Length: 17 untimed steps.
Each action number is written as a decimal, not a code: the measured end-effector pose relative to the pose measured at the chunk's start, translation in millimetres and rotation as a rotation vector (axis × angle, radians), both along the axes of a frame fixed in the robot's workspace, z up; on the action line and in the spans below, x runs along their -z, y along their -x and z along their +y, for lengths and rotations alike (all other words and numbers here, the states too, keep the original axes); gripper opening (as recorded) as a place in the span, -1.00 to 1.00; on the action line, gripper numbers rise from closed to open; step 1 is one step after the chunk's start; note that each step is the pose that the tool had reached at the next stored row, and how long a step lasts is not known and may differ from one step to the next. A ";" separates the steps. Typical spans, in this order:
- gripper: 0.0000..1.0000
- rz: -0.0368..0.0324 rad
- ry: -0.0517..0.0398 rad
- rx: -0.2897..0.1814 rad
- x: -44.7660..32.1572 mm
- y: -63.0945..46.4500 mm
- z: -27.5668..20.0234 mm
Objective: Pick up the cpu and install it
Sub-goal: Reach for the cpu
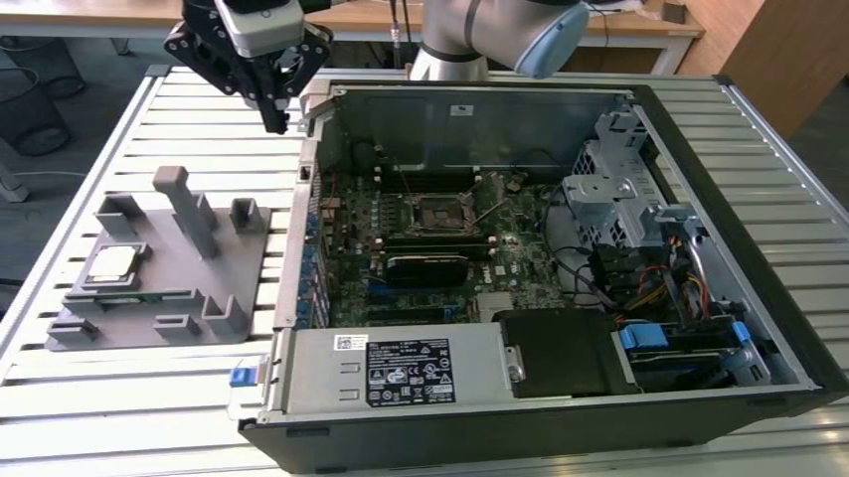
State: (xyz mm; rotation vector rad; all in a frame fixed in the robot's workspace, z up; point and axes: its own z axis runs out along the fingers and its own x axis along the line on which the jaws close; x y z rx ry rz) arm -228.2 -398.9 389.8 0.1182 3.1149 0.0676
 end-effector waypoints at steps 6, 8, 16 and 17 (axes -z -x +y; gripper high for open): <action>-0.79 0.0004 0.0000 0.000 0.3 3.7 0.0; -0.79 0.0007 0.0000 0.000 0.3 4.9 0.0; -0.79 0.0016 0.0000 0.000 0.7 9.2 0.0; -0.79 0.0017 0.0000 0.000 0.7 9.8 0.0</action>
